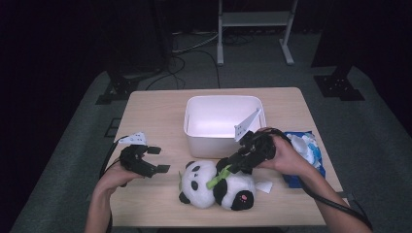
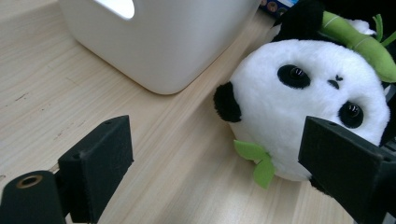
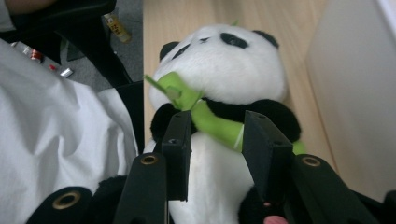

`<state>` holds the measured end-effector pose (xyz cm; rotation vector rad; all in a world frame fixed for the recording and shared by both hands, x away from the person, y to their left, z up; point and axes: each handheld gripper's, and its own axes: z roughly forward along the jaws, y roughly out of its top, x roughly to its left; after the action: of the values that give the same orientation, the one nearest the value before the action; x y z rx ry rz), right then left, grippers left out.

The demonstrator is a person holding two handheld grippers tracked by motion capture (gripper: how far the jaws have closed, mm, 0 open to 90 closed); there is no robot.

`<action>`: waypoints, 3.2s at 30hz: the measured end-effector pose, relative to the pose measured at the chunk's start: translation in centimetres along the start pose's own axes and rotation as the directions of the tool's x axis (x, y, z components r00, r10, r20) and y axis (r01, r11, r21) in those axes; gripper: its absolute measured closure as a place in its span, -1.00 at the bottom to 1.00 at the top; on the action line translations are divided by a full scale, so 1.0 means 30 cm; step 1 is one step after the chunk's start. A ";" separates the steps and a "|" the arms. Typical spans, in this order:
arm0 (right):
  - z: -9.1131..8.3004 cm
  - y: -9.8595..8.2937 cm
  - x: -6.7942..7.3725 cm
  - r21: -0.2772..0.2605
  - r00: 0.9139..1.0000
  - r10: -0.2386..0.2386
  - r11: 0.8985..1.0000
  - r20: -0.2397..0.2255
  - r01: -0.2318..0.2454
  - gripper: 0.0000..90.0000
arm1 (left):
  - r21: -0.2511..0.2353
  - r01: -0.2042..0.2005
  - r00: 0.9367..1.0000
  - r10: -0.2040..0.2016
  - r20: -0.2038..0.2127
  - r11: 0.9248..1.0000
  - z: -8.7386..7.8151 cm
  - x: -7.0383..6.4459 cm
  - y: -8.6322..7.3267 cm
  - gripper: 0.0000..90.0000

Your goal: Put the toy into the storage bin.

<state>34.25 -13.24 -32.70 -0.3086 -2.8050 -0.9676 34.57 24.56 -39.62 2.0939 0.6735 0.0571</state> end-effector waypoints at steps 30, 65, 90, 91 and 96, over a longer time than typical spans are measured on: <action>0.181 0.058 0.043 0.126 0.997 -0.071 0.989 -0.040 0.076 0.17 | -0.009 0.015 1.000 -0.015 0.006 1.000 -0.006 0.008 -0.007 -0.81; 0.173 0.075 -0.021 0.141 0.995 0.008 0.990 -0.101 0.007 0.58 | -0.006 0.034 0.999 -0.034 0.005 0.999 -0.005 0.027 -0.023 -0.81; 0.067 0.167 0.036 0.114 0.989 -0.061 0.991 -0.132 0.076 0.60 | -0.033 0.057 0.998 -0.058 -0.001 0.998 -0.024 0.046 -0.037 -0.81; 0.049 0.175 0.042 0.106 0.990 -0.064 0.991 -0.125 0.077 0.60 | -0.040 0.063 0.998 -0.063 0.001 0.997 -0.027 0.046 -0.037 -0.81; 0.008 0.198 0.057 0.102 0.991 -0.086 0.990 -0.101 0.096 0.60 | -0.045 0.064 0.998 -0.064 0.002 0.997 -0.034 0.049 -0.040 -0.81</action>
<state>34.03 -8.26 -29.01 -0.1175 -2.7903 -0.8224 35.00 26.56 -40.27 2.0272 0.7323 0.0356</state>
